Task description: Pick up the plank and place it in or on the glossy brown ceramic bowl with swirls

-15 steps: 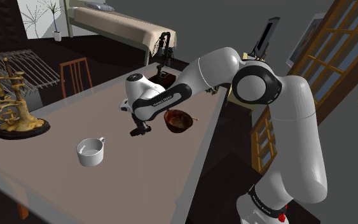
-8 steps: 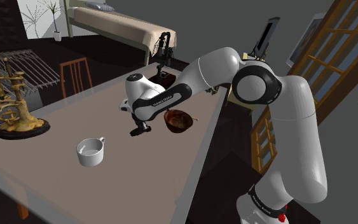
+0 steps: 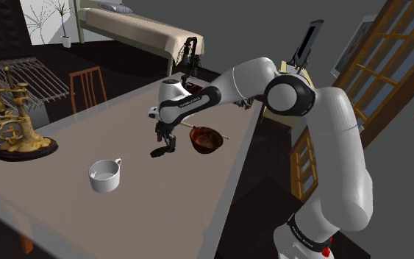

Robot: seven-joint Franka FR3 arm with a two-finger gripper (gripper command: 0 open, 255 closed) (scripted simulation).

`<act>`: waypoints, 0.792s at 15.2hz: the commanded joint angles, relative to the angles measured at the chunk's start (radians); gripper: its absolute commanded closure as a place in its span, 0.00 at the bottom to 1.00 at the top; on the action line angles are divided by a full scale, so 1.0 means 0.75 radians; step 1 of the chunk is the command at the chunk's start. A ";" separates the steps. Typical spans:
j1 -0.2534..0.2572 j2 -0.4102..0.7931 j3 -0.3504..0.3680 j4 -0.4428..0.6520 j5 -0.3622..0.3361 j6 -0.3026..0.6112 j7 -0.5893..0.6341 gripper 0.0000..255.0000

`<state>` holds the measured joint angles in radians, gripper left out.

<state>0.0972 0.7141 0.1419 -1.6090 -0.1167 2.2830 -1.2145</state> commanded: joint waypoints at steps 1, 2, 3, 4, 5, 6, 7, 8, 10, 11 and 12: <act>-0.011 0.025 0.007 0.005 0.011 0.023 -0.015 0.00; -0.010 0.037 0.005 0.005 0.009 0.034 -0.014 0.00; -0.009 0.049 0.004 0.006 0.007 0.045 -0.013 0.00; -0.007 0.062 0.003 0.007 0.006 0.056 -0.012 0.00; -0.006 0.081 0.000 0.010 0.003 0.073 -0.011 0.00; -0.006 0.081 0.000 0.009 0.003 0.073 -0.011 0.00; -0.006 0.081 0.000 0.010 0.003 0.073 -0.011 0.00; -0.006 0.081 0.000 0.010 0.003 0.073 -0.011 0.00; -0.006 0.081 0.000 0.010 0.003 0.073 -0.011 0.00; -0.006 0.081 0.000 0.010 0.003 0.073 -0.011 0.00; -0.006 0.081 0.000 0.010 0.003 0.073 -0.011 0.00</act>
<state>0.0931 0.7748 0.1421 -1.6015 -0.1143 2.3376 -1.2225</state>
